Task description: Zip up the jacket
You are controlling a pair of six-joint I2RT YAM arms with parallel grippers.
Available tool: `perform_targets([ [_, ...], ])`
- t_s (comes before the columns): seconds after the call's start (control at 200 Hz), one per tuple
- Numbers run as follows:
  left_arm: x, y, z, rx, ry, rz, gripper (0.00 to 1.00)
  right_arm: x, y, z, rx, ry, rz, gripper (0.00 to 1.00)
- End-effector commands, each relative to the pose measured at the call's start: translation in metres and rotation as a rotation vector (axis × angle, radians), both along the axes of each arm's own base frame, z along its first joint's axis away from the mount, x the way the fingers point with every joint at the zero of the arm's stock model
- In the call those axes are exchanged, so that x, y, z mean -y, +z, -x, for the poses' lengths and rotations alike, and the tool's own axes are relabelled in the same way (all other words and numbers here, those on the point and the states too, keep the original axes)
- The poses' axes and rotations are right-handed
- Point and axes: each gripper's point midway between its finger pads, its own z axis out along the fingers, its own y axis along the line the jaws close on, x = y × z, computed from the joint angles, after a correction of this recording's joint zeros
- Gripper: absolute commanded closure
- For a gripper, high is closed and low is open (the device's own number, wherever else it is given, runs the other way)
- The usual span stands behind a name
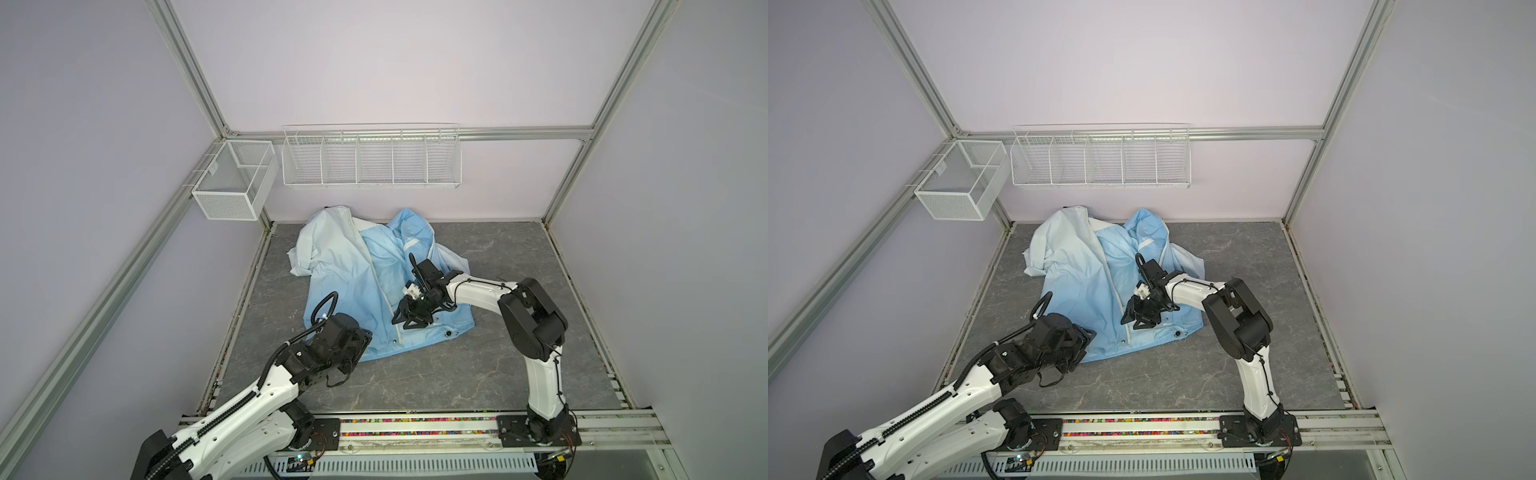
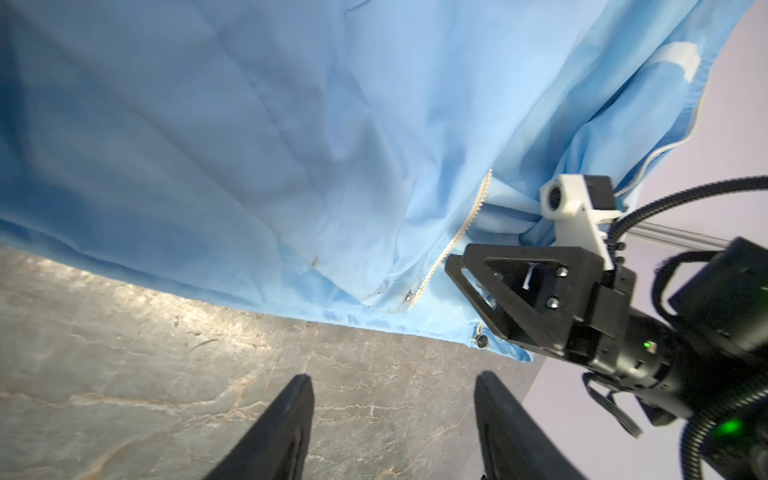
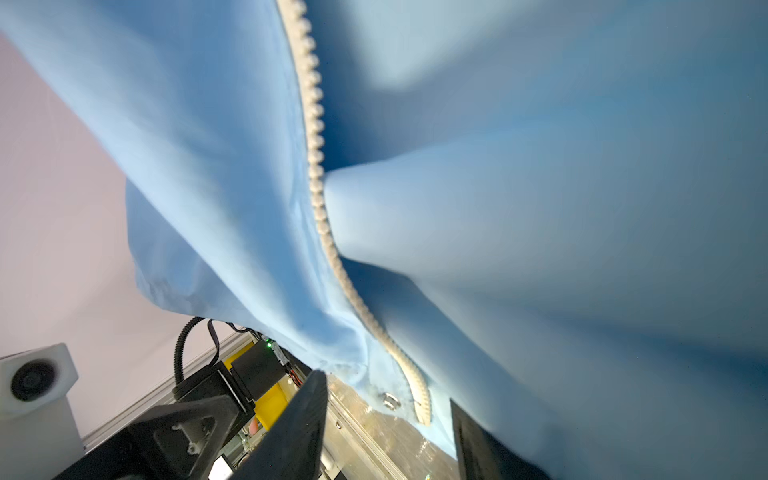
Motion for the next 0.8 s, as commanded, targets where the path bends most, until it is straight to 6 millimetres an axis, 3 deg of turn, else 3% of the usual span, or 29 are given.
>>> perform_targets([
  [0.0,-0.01,-0.011,0.003,-0.013,0.059,0.001,0.37,-0.003,-0.012,0.006,-0.008,0.038,-0.033,0.49],
  [0.3,-0.014,-0.01,0.006,-0.012,0.067,0.003,0.37,-0.014,-0.016,0.013,-0.007,0.07,-0.095,0.52],
  [0.795,-0.012,-0.007,0.003,0.005,0.065,0.014,0.37,-0.031,0.02,0.022,-0.015,0.036,-0.238,0.74],
])
